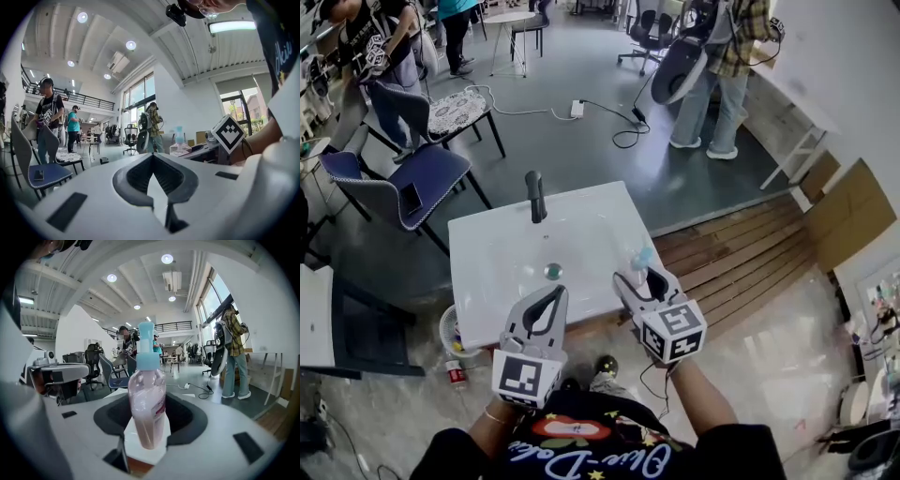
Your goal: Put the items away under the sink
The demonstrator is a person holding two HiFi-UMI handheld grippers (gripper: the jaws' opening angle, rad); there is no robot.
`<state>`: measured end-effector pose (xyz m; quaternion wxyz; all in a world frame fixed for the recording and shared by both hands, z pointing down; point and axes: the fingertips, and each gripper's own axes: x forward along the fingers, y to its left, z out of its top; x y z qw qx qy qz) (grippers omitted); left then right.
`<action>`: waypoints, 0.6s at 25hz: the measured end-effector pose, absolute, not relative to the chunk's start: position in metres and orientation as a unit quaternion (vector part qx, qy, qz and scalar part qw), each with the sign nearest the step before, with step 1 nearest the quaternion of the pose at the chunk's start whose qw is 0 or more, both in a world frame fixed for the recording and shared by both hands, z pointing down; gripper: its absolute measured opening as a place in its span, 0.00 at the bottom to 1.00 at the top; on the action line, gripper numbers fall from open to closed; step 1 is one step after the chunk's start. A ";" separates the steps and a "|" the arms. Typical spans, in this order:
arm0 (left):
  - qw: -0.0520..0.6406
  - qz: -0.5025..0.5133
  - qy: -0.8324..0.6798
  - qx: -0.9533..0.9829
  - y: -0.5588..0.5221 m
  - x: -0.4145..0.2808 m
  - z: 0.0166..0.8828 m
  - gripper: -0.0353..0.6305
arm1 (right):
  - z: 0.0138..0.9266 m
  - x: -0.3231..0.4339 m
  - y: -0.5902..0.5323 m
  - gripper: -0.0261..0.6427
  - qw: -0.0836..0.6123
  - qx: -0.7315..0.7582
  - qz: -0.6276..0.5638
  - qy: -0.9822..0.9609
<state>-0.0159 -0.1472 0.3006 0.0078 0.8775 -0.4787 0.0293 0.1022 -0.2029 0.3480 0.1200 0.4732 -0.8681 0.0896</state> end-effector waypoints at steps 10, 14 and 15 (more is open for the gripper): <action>0.010 0.028 -0.462 0.886 -0.130 -0.014 0.308 0.06 | 0.345 0.104 -0.182 0.36 0.115 0.487 0.090 -0.861; 0.009 0.026 -0.455 0.890 -0.123 -0.013 0.308 0.06 | 0.347 0.105 -0.174 0.36 0.111 0.496 0.091 -0.856; 0.010 0.024 -0.454 0.891 -0.122 -0.014 0.309 0.06 | 0.347 0.104 -0.172 0.36 0.110 0.498 0.091 -0.855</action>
